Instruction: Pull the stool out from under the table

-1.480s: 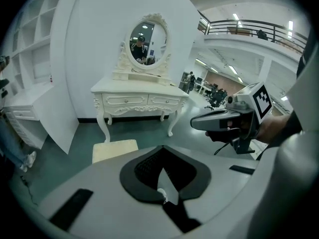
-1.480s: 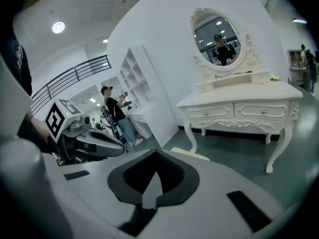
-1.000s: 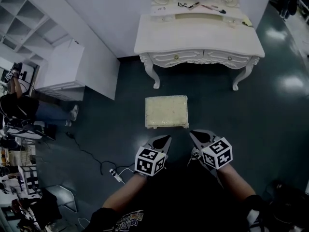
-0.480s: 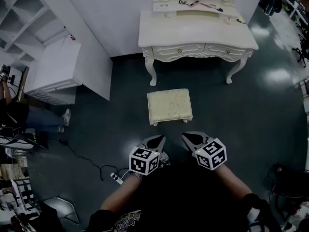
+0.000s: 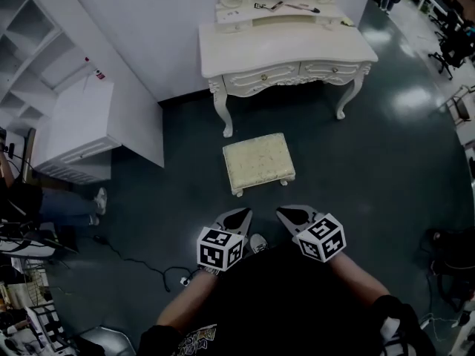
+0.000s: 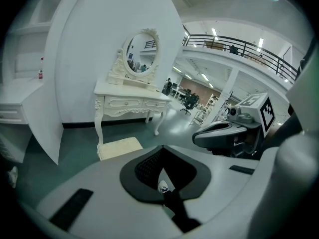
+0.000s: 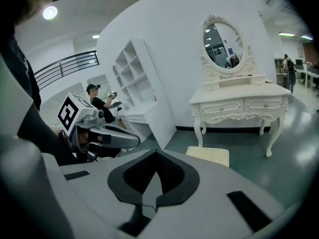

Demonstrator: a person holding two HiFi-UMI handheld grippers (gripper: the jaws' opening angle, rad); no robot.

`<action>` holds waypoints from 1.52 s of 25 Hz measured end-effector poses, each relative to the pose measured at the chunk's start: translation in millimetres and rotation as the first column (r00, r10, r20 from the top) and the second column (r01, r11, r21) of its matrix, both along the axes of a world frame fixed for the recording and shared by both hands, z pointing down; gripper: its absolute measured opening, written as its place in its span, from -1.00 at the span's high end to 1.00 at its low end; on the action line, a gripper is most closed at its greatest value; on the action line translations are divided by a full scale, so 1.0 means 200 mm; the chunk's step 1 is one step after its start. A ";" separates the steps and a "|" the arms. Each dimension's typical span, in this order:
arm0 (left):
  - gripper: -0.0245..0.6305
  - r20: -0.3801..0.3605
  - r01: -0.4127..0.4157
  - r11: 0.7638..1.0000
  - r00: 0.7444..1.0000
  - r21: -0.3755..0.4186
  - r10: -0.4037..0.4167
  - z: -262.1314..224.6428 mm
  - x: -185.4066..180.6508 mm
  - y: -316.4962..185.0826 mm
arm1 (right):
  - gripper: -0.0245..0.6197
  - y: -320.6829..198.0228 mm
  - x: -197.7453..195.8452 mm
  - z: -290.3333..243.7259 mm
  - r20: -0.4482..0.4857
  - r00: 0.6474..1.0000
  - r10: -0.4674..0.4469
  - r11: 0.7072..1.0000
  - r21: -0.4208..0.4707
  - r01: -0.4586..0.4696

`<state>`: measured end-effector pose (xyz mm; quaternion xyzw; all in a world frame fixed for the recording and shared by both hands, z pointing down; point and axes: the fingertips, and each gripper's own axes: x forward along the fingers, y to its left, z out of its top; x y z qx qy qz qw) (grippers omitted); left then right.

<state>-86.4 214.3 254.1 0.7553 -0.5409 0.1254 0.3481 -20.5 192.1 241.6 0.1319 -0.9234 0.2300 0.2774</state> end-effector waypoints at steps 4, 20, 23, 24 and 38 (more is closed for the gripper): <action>0.91 0.008 -0.016 1.000 1.000 0.016 0.016 -0.03 0.00 0.03 | 0.84 0.03 -0.02 -0.02 0.006 1.000 0.009 1.000 -0.013 -0.009; 0.91 -0.017 -0.011 1.000 1.000 0.019 0.011 -0.02 0.04 0.05 | 0.84 0.07 0.02 -0.01 -0.015 1.000 -0.006 1.000 -0.004 0.006; 0.91 -0.015 -0.016 1.000 1.000 0.022 0.016 -0.02 0.05 0.05 | 0.84 0.07 0.02 -0.01 -0.018 1.000 -0.007 1.000 -0.001 0.007; 0.91 -0.014 -0.017 1.000 1.000 0.024 0.018 -0.03 0.05 0.05 | 0.84 0.07 0.03 -0.01 -0.019 1.000 -0.008 1.000 0.001 0.008; 0.91 -0.001 -0.027 0.999 1.000 0.026 0.027 -0.04 0.07 0.11 | 0.84 0.13 0.03 -0.01 -0.018 1.000 -0.020 1.000 0.002 0.020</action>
